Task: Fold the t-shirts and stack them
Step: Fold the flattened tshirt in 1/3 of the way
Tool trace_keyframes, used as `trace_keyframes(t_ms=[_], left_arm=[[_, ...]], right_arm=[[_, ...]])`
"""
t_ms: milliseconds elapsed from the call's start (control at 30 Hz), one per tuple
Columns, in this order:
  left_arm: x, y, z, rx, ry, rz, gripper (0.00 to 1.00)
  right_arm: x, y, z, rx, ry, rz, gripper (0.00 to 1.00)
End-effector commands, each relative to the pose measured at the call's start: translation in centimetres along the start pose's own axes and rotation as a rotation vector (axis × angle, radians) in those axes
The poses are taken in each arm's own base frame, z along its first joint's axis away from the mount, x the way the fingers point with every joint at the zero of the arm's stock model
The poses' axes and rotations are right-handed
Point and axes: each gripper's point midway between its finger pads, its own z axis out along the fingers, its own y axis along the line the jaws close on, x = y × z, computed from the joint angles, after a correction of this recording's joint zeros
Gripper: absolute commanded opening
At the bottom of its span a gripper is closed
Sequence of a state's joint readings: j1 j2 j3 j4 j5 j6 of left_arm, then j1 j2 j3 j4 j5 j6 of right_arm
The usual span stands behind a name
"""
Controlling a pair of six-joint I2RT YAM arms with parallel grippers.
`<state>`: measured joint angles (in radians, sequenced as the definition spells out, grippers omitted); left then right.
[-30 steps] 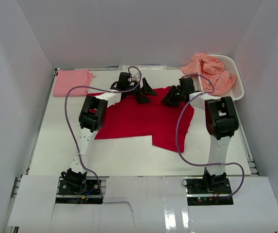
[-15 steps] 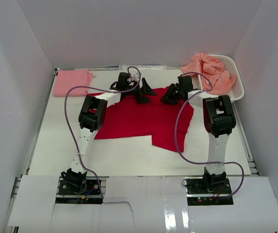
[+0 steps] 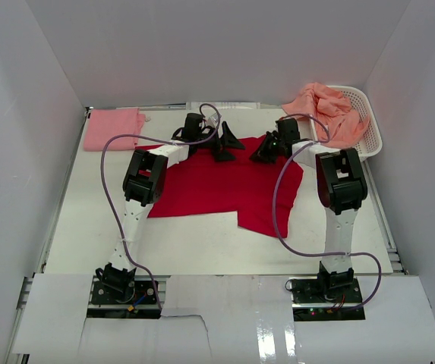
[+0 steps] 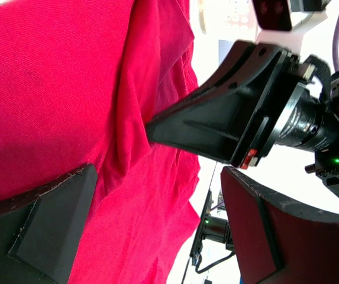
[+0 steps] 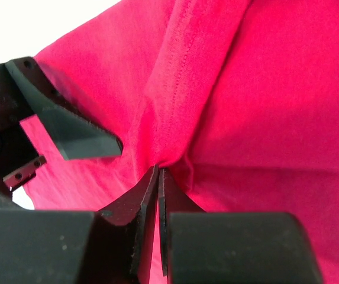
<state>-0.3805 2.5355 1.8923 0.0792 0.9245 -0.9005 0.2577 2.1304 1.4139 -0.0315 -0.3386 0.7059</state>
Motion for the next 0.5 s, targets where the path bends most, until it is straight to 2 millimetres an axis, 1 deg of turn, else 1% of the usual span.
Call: trace_keyframes(t_ms=[0,67,200,267,300,333,400,467], left_arm=[[-1.2,-2.3,-1.7,-0.004,-0.039,0.031,0.98],[-1.2,-2.3,-1.7,-0.005,-0.04,0.033,0.98],[-1.1,-2.3,-1.8,-0.006,-0.04,0.031,0.98],[-1.1,-2.4,-1.8,-0.004,-0.041,0.035,0.98],[-1.1,-2.3,-1.8,-0.005,-0.04,0.033,0.98],[-1.1,-2.3,-1.8,-0.005,-0.04,0.033,0.98],[-1.1,-2.4,-1.8,-0.002,-0.04,0.033,0.98],[-1.1,-2.5,-1.9,-0.001,-0.042,0.036,0.98]], right_arm=[[0.4,2.8,-2.6,-0.075,-0.003,0.017,0.08],[1.0,3.1,-3.4,-0.091,0.008,0.035,0.08],[1.9,4.5,-5.1,-0.146,0.008,0.057,0.08],[3.2,4.4,-5.5,-0.146,0.04,0.081,0.08],[3.7,4.8,-5.9,-0.154,0.045,0.082,0.08],[4.6,4.5,-6.0,-0.151,0.06,0.101,0.08],[5.5,4.9,-6.5,-0.168,0.072,0.104,0.08],[7.1,4.8,-6.5,-0.166,0.111,0.122,0.08]])
